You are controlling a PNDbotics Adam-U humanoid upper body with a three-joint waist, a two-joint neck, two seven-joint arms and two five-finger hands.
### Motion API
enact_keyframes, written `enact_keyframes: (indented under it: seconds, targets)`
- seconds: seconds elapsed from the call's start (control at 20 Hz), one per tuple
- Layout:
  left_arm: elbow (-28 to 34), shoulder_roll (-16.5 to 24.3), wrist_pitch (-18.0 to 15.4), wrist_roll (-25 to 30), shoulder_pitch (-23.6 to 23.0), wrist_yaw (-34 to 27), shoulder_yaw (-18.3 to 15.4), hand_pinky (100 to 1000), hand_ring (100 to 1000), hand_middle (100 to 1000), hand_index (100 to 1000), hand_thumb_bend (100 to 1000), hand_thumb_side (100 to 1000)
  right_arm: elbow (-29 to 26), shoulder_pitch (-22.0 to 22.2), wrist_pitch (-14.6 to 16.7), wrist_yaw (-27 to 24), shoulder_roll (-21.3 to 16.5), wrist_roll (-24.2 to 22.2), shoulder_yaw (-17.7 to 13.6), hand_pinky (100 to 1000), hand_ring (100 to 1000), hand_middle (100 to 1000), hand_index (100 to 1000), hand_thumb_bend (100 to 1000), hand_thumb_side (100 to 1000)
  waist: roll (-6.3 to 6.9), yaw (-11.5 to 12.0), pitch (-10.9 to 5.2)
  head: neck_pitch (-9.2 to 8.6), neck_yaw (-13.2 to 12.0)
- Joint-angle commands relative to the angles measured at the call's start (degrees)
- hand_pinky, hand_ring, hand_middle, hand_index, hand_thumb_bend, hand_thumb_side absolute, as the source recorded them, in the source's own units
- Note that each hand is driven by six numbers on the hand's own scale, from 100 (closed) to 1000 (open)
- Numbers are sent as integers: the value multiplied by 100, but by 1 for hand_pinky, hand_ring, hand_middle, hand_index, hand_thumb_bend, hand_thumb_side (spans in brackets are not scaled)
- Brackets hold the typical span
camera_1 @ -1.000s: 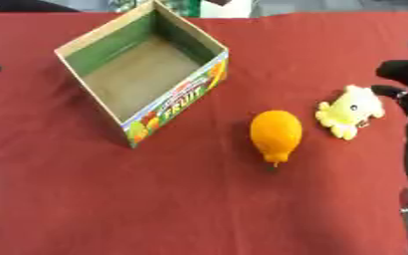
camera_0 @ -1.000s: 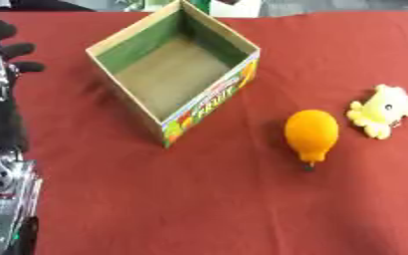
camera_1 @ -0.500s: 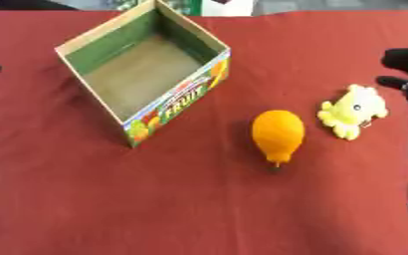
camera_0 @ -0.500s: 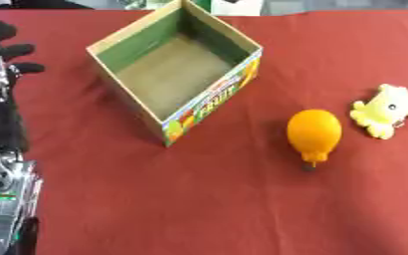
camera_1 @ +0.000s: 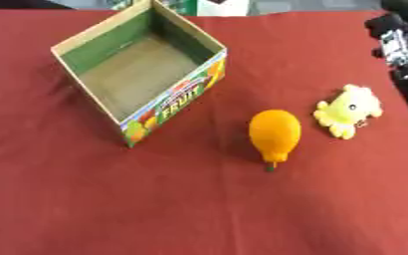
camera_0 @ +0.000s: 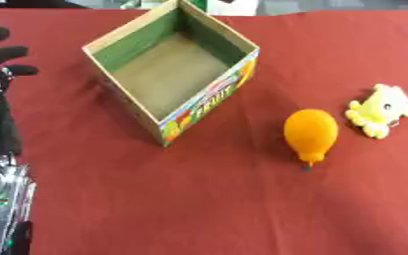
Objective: Pick up objects on the table and place them in the box.
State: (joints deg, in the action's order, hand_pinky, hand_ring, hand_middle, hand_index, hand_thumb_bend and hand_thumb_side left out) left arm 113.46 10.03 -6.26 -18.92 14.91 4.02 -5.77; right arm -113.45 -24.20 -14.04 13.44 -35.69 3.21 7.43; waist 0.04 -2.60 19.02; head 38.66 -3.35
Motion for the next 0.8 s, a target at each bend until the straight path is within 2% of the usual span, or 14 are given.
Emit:
enact_keyframes:
  seconds: [0.05,0.35,0.65,0.8]
  targets:
    - [114,74,3,30,15,-22,18,548,656,692,765,100,724,-114,-211,-48,351,-484,-332,104,763,840,772,926,100,938,-12,12,-125,-49,44]
    - [114,83,8,50,6,-34,35,548,656,692,765,100,723,-114,-583,-184,599,-936,-1037,340,783,860,787,930,100,951,-19,34,-148,-60,116]
    - [114,158,-5,61,-5,-28,44,549,657,694,766,100,717,-114,-881,-526,439,-1400,-1594,597,803,885,796,940,100,931,-32,48,-170,-48,149]
    - [114,272,-49,50,0,-8,46,550,660,698,769,100,705,-114,-952,-737,324,-1561,-1803,710,805,902,799,960,191,885,-27,65,-171,-56,165]
